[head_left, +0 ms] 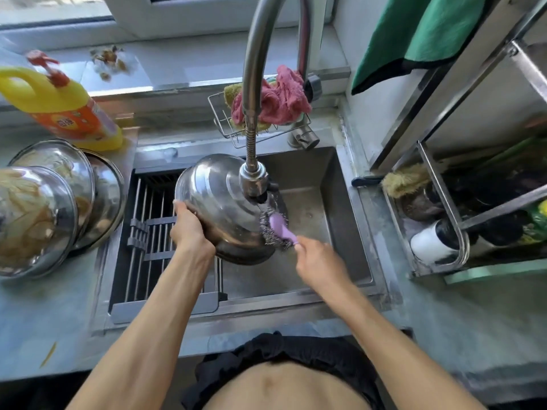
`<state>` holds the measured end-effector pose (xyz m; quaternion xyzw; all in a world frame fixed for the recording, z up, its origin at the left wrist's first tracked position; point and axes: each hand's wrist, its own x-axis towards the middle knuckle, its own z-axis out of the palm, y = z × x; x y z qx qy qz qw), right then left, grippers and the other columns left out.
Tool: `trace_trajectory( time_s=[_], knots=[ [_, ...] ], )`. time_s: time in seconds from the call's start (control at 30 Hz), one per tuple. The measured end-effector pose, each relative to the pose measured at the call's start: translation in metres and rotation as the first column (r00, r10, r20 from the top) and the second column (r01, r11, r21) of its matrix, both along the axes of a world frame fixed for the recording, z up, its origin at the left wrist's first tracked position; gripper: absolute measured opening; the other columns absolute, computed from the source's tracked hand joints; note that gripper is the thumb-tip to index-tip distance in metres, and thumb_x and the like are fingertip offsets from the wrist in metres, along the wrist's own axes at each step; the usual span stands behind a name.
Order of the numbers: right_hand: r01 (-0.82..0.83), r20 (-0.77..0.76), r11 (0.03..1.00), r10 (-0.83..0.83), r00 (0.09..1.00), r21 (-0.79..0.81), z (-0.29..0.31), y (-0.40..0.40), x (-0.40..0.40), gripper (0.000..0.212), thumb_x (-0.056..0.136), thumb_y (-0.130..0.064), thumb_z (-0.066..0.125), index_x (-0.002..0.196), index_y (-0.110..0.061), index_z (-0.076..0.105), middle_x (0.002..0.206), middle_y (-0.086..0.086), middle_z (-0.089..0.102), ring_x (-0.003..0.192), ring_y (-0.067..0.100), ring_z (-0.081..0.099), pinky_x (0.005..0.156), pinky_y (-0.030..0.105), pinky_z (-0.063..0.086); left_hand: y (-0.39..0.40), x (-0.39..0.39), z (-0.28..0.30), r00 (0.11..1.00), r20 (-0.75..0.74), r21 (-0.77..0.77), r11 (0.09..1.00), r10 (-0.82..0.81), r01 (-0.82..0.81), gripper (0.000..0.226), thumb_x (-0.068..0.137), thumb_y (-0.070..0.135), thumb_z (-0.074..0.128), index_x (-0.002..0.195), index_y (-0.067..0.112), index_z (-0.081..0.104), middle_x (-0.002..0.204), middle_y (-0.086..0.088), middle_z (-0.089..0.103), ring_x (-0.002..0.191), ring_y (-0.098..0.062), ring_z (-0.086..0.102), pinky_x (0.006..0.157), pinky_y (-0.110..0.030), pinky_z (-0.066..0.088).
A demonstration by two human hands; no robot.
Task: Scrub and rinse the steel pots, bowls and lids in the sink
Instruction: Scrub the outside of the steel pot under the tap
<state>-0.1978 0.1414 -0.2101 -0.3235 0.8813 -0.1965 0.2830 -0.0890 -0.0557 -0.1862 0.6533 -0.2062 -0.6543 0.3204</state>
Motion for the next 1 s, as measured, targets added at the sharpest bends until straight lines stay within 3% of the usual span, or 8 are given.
trace_trajectory(
  time_s=[0.17, 0.3, 0.37, 0.5, 0.63, 0.73, 0.83, 1.0],
  knots=[
    [-0.130, -0.124, 0.985, 0.117, 0.985, -0.109, 0.042, -0.010, 0.020, 0.025, 0.104, -0.028, 0.036, 0.121, -0.021, 0.053, 0.095, 0.018, 0.065, 0.088, 0.042, 0.060, 0.064, 0.040, 0.041, 0.026, -0.016, 0.000, 0.978, 0.158, -0.144, 0.977, -0.134, 0.157, 0.050, 0.097, 0.061, 0.051, 0.083, 0.015, 0.061, 0.087, -0.003, 0.071, 0.085, -0.023, 0.071, 0.084, -0.041, 0.060],
    [-0.040, -0.151, 0.994, 0.024, 0.988, -0.103, 0.037, -0.030, -0.014, 0.024, 0.103, -0.029, 0.038, 0.118, -0.021, 0.055, 0.101, 0.021, 0.065, 0.094, 0.045, 0.059, 0.068, 0.042, 0.040, 0.030, -0.001, -0.006, 0.842, 0.390, -0.231, 0.846, -0.372, 0.480, 0.066, 0.099, 0.061, 0.045, 0.076, 0.003, 0.066, 0.082, -0.012, 0.069, 0.081, -0.028, 0.067, 0.082, -0.045, 0.056],
    [0.038, -0.125, 0.996, -0.048, 0.991, -0.085, 0.020, -0.031, -0.039, 0.024, 0.101, -0.028, 0.040, 0.114, -0.019, 0.059, 0.101, 0.021, 0.066, 0.095, 0.043, 0.059, 0.066, 0.039, 0.037, 0.024, 0.009, -0.008, 0.809, 0.398, -0.229, 0.807, -0.432, 0.544, 0.064, 0.098, 0.062, 0.049, 0.081, 0.004, 0.068, 0.081, -0.013, 0.067, 0.078, -0.028, 0.064, 0.078, -0.042, 0.054],
    [0.121, -0.072, 0.992, -0.124, 0.990, -0.037, -0.005, -0.022, -0.064, 0.025, 0.101, -0.025, 0.042, 0.114, -0.017, 0.063, 0.102, 0.021, 0.067, 0.097, 0.042, 0.060, 0.067, 0.037, 0.038, 0.011, 0.017, -0.008, 0.910, 0.169, -0.158, 0.901, -0.379, 0.405, 0.055, 0.094, 0.061, 0.057, 0.091, 0.009, 0.073, 0.091, -0.011, 0.075, 0.083, -0.027, 0.073, 0.081, -0.044, 0.061],
    [0.047, -0.063, 0.999, -0.047, 0.997, -0.014, -0.005, -0.009, -0.033, 0.026, 0.102, -0.026, 0.042, 0.120, -0.023, 0.061, 0.101, 0.020, 0.067, 0.095, 0.041, 0.063, 0.068, 0.040, 0.044, 0.001, 0.009, -0.002, 0.985, -0.035, -0.074, 0.983, -0.170, 0.167, 0.048, 0.095, 0.061, 0.055, 0.110, 0.018, 0.071, 0.103, -0.008, 0.078, 0.096, -0.029, 0.075, 0.089, -0.050, 0.059],
    [-0.086, -0.113, 0.993, 0.078, 0.991, -0.075, 0.015, -0.010, 0.001, 0.028, 0.102, -0.027, 0.040, 0.126, -0.026, 0.055, 0.098, 0.021, 0.067, 0.092, 0.043, 0.063, 0.068, 0.043, 0.047, 0.002, -0.004, 0.005, 0.996, 0.029, -0.086, 0.993, -0.083, 0.085, 0.046, 0.097, 0.060, 0.054, 0.109, 0.017, 0.066, 0.097, -0.004, 0.074, 0.088, -0.023, 0.073, 0.081, -0.045, 0.061],
    [-0.177, -0.228, 0.972, 0.140, 0.964, -0.151, 0.042, -0.027, 0.013, 0.025, 0.103, -0.027, 0.039, 0.122, -0.021, 0.054, 0.092, 0.021, 0.068, 0.086, 0.044, 0.064, 0.062, 0.041, 0.040, 0.016, -0.009, 0.003, 0.967, 0.143, -0.139, 0.963, -0.209, 0.229, 0.047, 0.098, 0.058, 0.054, 0.097, 0.013, 0.066, 0.092, -0.006, 0.075, 0.083, -0.022, 0.074, 0.074, -0.037, 0.061],
    [-0.028, -0.195, 1.000, 0.025, 0.980, -0.010, 0.032, -0.042, -0.043, 0.023, 0.101, -0.026, 0.038, 0.111, -0.018, 0.057, 0.101, 0.019, 0.066, 0.094, 0.043, 0.061, 0.068, 0.040, 0.040, 0.023, 0.014, -0.006, 0.938, 0.206, -0.185, 0.930, -0.279, 0.318, 0.050, 0.095, 0.059, 0.058, 0.091, 0.010, 0.070, 0.086, -0.005, 0.074, 0.080, -0.023, 0.072, 0.078, -0.038, 0.060]
  ],
)
